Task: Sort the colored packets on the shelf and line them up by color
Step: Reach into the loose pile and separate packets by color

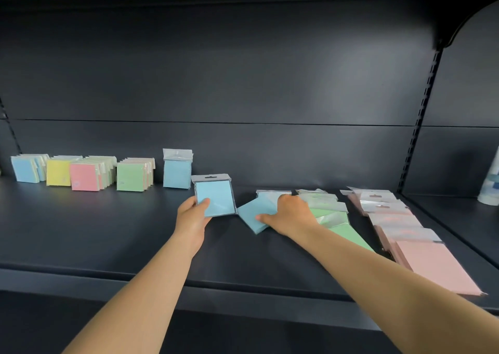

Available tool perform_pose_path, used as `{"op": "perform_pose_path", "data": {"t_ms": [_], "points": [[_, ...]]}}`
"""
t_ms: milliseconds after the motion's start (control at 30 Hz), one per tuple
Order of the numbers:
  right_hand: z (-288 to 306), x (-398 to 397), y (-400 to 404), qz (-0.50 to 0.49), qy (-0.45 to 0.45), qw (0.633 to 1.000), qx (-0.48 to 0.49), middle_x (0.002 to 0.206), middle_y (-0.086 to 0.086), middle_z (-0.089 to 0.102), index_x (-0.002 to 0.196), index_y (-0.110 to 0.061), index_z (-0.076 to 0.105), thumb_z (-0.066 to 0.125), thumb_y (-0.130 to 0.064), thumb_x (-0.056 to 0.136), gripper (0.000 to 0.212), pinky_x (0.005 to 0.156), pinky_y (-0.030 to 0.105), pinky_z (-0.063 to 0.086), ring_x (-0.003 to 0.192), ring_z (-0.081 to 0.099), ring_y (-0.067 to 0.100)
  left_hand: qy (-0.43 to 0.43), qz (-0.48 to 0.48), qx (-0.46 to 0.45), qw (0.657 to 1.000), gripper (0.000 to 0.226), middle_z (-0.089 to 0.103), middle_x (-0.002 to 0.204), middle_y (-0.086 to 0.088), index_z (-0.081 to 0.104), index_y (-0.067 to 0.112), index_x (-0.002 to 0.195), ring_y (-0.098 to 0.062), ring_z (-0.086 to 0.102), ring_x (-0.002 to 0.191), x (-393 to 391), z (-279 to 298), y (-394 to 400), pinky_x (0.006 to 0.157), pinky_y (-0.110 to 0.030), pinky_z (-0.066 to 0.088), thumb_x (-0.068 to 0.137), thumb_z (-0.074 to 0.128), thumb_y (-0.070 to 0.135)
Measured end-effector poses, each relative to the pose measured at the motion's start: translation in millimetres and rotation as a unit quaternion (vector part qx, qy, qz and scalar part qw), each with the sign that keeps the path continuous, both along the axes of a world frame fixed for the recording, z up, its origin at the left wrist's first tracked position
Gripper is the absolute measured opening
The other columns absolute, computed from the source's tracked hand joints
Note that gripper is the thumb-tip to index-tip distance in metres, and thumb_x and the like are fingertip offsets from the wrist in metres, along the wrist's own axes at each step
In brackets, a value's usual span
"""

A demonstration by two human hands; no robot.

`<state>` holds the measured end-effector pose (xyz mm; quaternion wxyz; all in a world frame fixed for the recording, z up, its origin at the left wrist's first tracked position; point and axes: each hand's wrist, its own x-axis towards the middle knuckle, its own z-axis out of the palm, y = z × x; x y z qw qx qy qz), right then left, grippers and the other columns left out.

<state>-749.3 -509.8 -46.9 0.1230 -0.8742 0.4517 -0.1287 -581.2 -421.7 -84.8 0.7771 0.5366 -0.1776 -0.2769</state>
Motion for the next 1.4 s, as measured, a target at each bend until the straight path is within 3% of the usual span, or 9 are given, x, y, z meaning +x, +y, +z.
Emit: {"op": "perform_pose_path", "data": {"t_ms": [200, 400, 500, 600, 733, 833, 1000, 1167, 1400], "points": [[-11, 24, 2, -0.081, -0.15, 0.982, 0.086, 0.119, 0.01, 0.058, 0.126, -0.004, 0.035, 0.072, -0.033, 0.08, 0.066, 0.074, 0.028, 0.038, 0.113, 0.055, 0.028, -0.057, -0.051, 0.055, 0.996, 0.016, 0.063, 0.103, -0.007, 0.058, 0.007, 0.103, -0.022, 0.061, 0.095, 4, 1, -1, 0.087, -0.032, 0.046, 0.096, 0.046, 0.0], [-26, 38, -9, -0.149, -0.381, 0.88, 0.24, 0.117, 0.012, 0.055, 0.123, -0.007, 0.039, 0.076, -0.006, 0.074, 0.061, 0.075, 0.03, 0.046, 0.098, 0.056, 0.028, -0.044, -0.078, 0.031, 0.995, 0.019, 0.067, 0.102, -0.006, 0.06, 0.005, 0.107, -0.02, 0.064, 0.095, 11, -1, 0, 0.086, -0.032, 0.047, 0.095, 0.046, -0.001], [-34, 43, -15, -0.165, -0.471, 0.816, 0.292, 0.107, 0.011, 0.064, 0.118, -0.005, 0.057, 0.075, -0.003, 0.072, 0.049, 0.083, 0.034, 0.052, 0.094, 0.064, 0.028, -0.015, -0.064, 0.008, 0.998, 0.02, 0.065, 0.109, -0.008, 0.058, 0.005, 0.111, -0.022, 0.062, 0.102, 13, -1, 0, 0.092, -0.033, 0.046, 0.096, 0.046, 0.0], [-31, 43, -13, -0.136, -0.52, 0.791, 0.291, 0.083, 0.009, 0.063, 0.107, -0.001, 0.066, 0.069, 0.003, 0.079, 0.028, 0.067, 0.026, 0.047, 0.073, 0.059, 0.022, 0.011, -0.032, -0.002, 0.999, 0.02, 0.062, 0.114, -0.008, 0.057, 0.005, 0.112, -0.022, 0.06, 0.105, 17, 0, 3, 0.097, -0.032, 0.044, 0.096, 0.046, 0.001], [-15, 55, -1, -0.08, -0.564, 0.755, 0.325, 0.09, 0.007, 0.066, 0.1, -0.006, 0.066, 0.064, 0.004, 0.084, 0.02, 0.072, 0.027, 0.051, 0.085, 0.061, 0.022, 0.029, -0.021, -0.001, 0.999, 0.019, 0.062, 0.113, -0.009, 0.057, 0.007, 0.11, -0.022, 0.06, 0.101, 31, 3, 16, 0.096, -0.031, 0.045, 0.096, 0.045, 0.001], [-8, 84, 14, -0.03, -0.55, 0.755, 0.356, 0.097, 0.01, 0.069, 0.09, -0.01, 0.066, 0.064, 0.005, 0.083, 0.016, 0.092, 0.036, 0.05, 0.094, 0.064, 0.025, 0.031, -0.057, 0.004, 0.998, 0.02, 0.065, 0.112, -0.009, 0.061, 0.01, 0.105, -0.022, 0.062, 0.101, 50, 8, 30, 0.091, -0.034, 0.048, 0.097, 0.044, 0.003], [-4, 141, 38, 0.02, -0.497, 0.795, 0.348, 0.092, 0.008, 0.071, 0.095, -0.004, 0.068, 0.057, 0.005, 0.087, 0.017, 0.065, 0.026, 0.049, 0.079, 0.064, 0.021, 0.025, -0.112, -0.02, 0.993, 0.024, 0.069, 0.103, -0.005, 0.064, 0.014, 0.103, -0.02, 0.065, 0.095, 88, 23, 51, 0.077, -0.032, 0.052, 0.098, 0.043, 0.004], [-6, 201, 60, -0.024, -0.509, 0.794, 0.332, 0.1, 0.011, 0.071, 0.096, -0.007, 0.067, 0.051, 0.006, 0.087, 0.022, 0.092, 0.044, 0.052, 0.099, 0.066, 0.03, -0.015, -0.17, 0.007, 0.985, 0.026, 0.068, 0.116, -0.004, 0.059, 0.014, 0.119, -0.02, 0.064, 0.107, 146, 33, 65, 0.089, -0.037, 0.053, 0.098, 0.046, 0.024], [-15, 269, 99, -0.099, -0.558, 0.766, 0.304, 0.097, 0.008, 0.068, 0.089, -0.014, 0.059, 0.046, 0.005, 0.09, 0.023, 0.087, 0.038, 0.053, 0.091, 0.064, 0.025, -0.132, -0.213, 0.035, 0.968, 0.02, 0.069, 0.11, 0.005, 0.061, 0.024, 0.112, -0.014, 0.063, 0.106, 211, 19, 73, 0.096, -0.032, 0.048, 0.095, 0.052, 0.016]]}}
